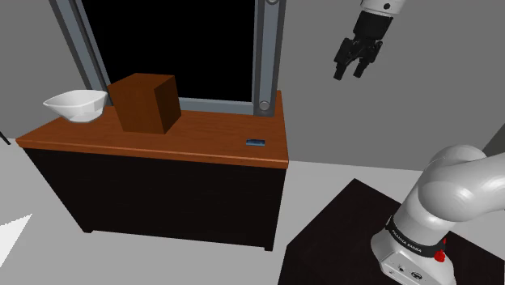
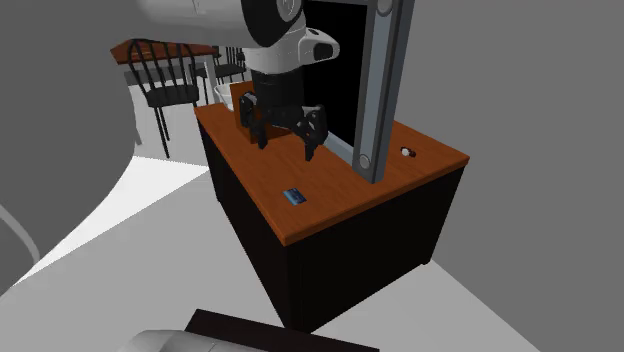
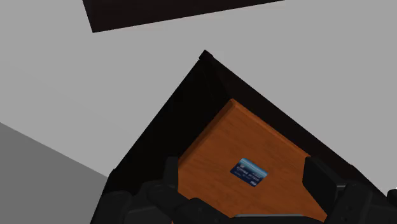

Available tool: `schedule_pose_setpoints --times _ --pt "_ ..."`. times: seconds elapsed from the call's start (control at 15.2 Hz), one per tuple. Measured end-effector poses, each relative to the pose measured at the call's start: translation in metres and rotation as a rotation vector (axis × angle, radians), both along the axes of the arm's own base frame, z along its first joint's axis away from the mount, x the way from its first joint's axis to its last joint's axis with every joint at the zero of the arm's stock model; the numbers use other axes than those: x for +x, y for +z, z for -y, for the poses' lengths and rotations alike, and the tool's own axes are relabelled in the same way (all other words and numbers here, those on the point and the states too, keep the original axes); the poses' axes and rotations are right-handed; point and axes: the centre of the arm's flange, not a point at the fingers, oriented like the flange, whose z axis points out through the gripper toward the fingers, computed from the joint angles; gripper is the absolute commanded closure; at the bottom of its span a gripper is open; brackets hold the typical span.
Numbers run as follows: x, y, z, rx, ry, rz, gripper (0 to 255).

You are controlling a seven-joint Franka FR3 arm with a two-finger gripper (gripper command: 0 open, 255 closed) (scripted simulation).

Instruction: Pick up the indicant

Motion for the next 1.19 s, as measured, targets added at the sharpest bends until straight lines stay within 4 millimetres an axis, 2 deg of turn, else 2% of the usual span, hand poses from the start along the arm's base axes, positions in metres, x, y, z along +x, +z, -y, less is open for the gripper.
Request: schedule_pose_setpoints --times 0.13,0.4,0.73,1.19 --pt "0.003 -0.006 0.0 0.001 0.013 0.005 0" --pt "0.024 -0.041 0.011 0.011 0.105 0.047 0" --pt "0.061 -0.097 0.021 0.023 0.239 0.109 0" --pt "0.117 -0.162 0.017 0.042 0.427 0.199 0"
